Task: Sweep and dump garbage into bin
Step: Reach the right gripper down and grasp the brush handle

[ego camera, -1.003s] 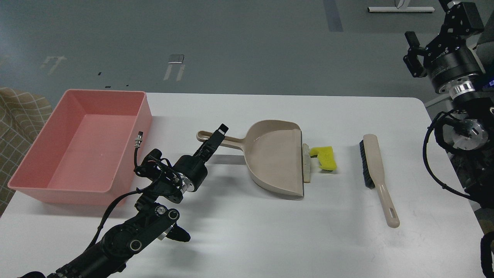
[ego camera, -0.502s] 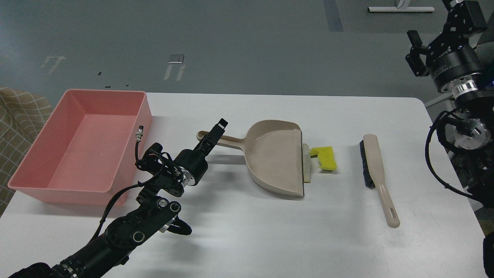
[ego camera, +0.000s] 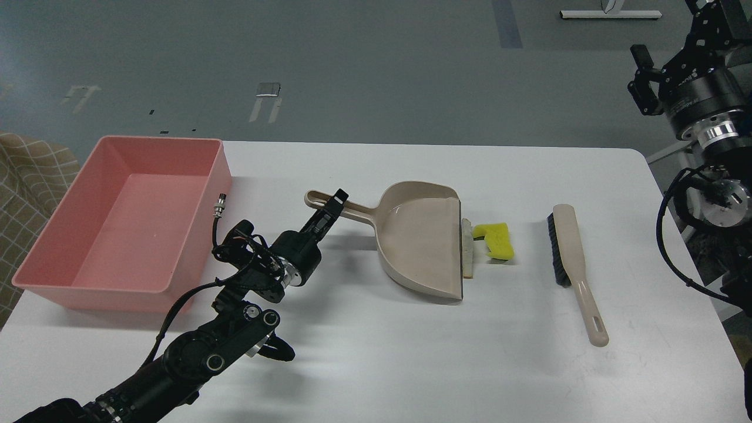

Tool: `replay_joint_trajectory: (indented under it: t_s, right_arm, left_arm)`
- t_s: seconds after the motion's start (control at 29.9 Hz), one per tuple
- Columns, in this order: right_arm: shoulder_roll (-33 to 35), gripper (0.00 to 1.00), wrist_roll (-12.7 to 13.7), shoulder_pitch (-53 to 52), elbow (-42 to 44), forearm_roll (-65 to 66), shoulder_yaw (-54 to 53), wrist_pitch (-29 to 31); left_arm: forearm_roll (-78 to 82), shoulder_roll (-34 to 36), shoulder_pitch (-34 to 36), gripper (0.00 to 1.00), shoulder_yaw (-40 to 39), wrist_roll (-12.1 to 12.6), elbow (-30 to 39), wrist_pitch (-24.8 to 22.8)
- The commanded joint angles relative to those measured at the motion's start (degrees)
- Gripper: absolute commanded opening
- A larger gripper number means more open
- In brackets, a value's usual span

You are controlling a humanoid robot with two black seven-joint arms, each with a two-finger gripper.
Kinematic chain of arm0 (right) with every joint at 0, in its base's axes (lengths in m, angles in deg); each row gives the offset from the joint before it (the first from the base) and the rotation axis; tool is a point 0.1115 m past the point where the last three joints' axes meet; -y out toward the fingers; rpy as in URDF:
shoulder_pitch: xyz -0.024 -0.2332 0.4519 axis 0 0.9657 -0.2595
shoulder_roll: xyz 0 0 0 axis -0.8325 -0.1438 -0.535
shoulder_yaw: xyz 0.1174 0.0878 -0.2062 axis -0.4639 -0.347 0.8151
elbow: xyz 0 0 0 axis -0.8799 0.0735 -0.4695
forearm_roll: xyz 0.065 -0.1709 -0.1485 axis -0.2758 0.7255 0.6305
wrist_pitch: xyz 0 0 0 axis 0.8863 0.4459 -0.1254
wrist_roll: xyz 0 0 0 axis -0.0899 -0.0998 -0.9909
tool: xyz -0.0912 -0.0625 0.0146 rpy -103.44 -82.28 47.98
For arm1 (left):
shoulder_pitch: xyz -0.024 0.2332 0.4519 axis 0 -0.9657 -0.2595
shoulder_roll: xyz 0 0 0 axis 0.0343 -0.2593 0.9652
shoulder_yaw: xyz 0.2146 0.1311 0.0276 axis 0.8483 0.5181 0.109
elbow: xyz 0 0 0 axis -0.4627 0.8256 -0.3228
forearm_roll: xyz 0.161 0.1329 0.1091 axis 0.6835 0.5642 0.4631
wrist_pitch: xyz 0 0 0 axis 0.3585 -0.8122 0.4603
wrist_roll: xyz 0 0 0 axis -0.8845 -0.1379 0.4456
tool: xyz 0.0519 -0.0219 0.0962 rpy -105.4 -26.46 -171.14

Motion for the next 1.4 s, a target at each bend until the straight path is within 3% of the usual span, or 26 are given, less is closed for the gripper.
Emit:
replay_joint_trajectory:
  t_s: [0.0,0.13,0.37,0.54,0.77,0.84,1.37]
  right_arm:
    - [3.38,1.0,1.14,-0.04,-0.97,0.09,1.25,0.6]
    - [12.78,1.0,2.37,-0.13,-6.15,0.62,11.69,1.04]
    - [32.89,1.0,3.51,-0.39,-22.92,7.36,34.44,0.87]
    - [40.9,1.0,3.51,0.49,-28.91,15.54,40.52,0.87]
    - [43.03,1.0,3.77,2.51,-32.53,24.17,48.62,0.87]
    - [42.51,1.0,5.09,3.3,-32.7,24.96,50.73,0.78]
    - [38.99,1.0,7.73,5.67,-37.01,25.05,51.88,0.87]
  left_arm:
    - [-0.09,0.02,-0.03,0.0,-0.08,0.5,-0.01,0.17]
    - [-0.09,0.02,0.23,0.0,-0.08,0.5,0.07,0.17]
    - [-1.49,0.02,0.5,0.0,-0.08,0.5,0.16,0.17]
    - [-1.67,0.02,0.5,0.0,-0.17,0.32,0.16,-0.01]
    - [-1.58,-1.3,0.59,0.0,-0.08,0.32,0.25,-0.1]
    - [-1.58,-1.48,0.85,0.0,-0.17,0.24,0.25,-0.18]
    - [-1.58,-1.74,0.5,0.0,-0.08,0.06,0.78,-0.27]
